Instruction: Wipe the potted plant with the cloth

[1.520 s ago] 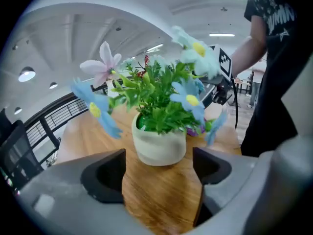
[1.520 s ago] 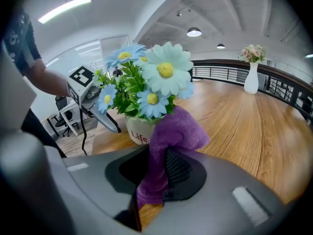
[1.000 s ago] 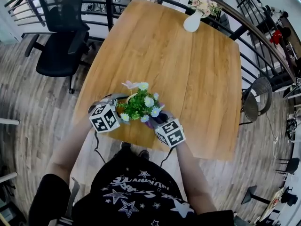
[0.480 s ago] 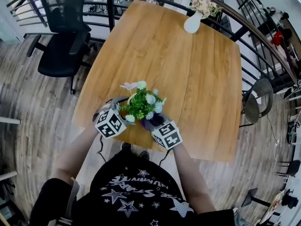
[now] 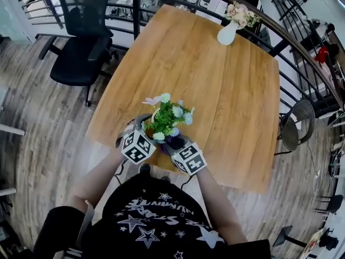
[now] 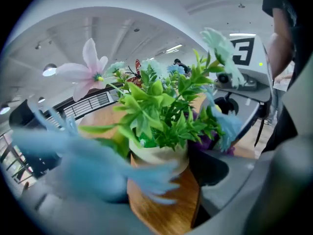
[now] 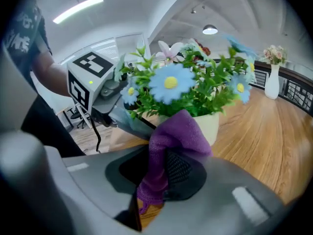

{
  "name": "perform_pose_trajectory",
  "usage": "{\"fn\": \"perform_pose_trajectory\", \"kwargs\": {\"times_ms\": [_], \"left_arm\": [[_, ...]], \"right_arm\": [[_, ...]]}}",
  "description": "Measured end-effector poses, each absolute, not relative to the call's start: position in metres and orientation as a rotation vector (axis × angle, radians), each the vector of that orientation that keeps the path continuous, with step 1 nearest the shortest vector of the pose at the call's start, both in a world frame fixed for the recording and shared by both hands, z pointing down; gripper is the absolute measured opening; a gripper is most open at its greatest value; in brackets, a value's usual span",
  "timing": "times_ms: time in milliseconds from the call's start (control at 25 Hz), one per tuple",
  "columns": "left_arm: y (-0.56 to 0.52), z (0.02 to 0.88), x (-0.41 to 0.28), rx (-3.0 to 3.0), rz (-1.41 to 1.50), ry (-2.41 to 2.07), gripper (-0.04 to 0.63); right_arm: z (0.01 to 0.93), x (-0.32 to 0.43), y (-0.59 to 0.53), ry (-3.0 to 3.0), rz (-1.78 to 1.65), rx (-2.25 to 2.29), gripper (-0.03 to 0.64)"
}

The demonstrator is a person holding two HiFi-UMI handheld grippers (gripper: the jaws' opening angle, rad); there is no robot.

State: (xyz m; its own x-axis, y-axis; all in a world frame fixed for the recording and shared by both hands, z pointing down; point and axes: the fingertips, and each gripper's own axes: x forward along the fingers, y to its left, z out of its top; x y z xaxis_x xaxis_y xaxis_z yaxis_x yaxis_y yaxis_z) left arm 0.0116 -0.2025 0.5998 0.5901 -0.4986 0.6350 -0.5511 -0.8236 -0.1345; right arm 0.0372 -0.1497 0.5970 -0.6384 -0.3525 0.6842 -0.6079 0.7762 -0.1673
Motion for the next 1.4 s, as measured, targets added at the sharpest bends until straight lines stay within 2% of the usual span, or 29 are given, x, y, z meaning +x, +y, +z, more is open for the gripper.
{"fn": "perform_pose_trajectory", "kwargs": {"times_ms": [800, 1400], "left_arm": [[-0.199, 0.593, 0.005, 2.611, 0.958, -1.053, 0.39], [-0.139, 0.576, 0.007, 2.464, 0.921, -1.287, 0.391]], "right_arm": [[0.585, 0.059, -0.147, -2.338, 0.505, 0.792, 0.081], [0.557, 0.109, -0.109, -2.433, 0.555, 0.905, 0.083]]}}
